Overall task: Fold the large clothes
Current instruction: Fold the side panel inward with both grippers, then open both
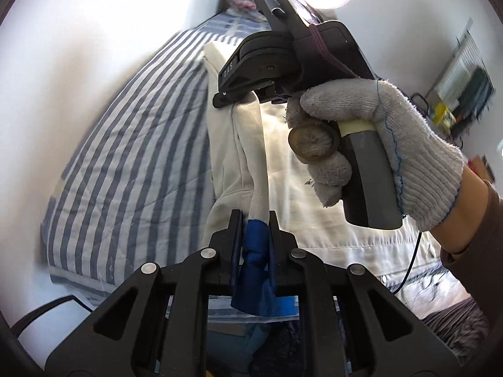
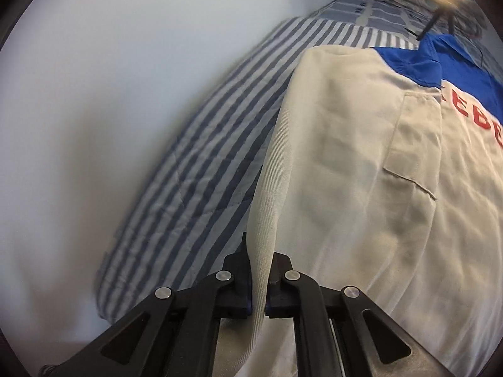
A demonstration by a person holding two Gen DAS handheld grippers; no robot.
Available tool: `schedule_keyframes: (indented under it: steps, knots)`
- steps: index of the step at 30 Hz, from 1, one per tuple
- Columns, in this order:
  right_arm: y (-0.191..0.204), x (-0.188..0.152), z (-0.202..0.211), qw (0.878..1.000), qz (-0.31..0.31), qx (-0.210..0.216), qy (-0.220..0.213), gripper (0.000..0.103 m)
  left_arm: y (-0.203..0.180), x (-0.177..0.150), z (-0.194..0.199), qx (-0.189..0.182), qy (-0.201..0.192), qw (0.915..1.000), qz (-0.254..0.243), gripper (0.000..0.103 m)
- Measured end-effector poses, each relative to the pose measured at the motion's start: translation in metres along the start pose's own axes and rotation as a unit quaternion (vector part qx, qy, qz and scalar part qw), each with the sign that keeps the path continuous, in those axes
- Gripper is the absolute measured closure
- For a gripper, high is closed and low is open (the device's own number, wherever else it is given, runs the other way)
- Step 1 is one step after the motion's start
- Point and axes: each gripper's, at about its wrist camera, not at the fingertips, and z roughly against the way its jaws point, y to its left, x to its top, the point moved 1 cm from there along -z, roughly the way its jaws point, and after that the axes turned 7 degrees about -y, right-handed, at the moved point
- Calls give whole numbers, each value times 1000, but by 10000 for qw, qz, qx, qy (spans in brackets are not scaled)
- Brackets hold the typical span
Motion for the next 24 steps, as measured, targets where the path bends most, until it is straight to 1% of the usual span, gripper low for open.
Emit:
schedule_keyframes:
  steps: [3,7,9,13,15,17,19,20,21,22,23,24]
  knots:
    - [-29,-9,25,9978,-448,334,-370,101,-30,-2,-4,-37,-22,9993,-376,91]
    - [-73,-29,52,9900,-1069,570,-717,101,-64,-7,-10,-233,62,9976,-646,91]
    - [-94,-40,61,9855,-1340,601,-850,101,-81,-9,-16,-357,130,9965,-748,91]
    - [-125,-61,65,9791,-1749,566,-871,101,-99,-11,-26,-571,279,9945,-839,91]
    - [-143,-76,66,9730,-2039,661,-860,101,-104,-12,-28,-658,345,9934,-879,90]
    - [-155,-84,67,9674,-2279,710,-852,101,-106,-15,-29,-816,435,9916,-900,89]
    - [-159,-89,63,9610,-2526,790,-804,101,-105,-16,-27,-931,485,9903,-914,88]
    - [-162,-91,60,9598,-2587,773,-761,101,-108,-18,-26,-1021,537,9892,-907,88]
    - [-165,-93,59,9600,-2612,723,-709,101,-109,-19,-24,-1249,609,9868,-832,88]
    - [-169,-92,60,9608,-2607,674,-665,100,-107,-18,-19,-1380,634,9854,-772,88]
    - [-170,-93,59,9618,-2593,629,-609,98,-106,-18,-14,-1510,617,9840,-721,88]
    - [-170,-95,59,9637,-2544,601,-541,96,-104,-15,-9,-1547,563,9839,-703,88]
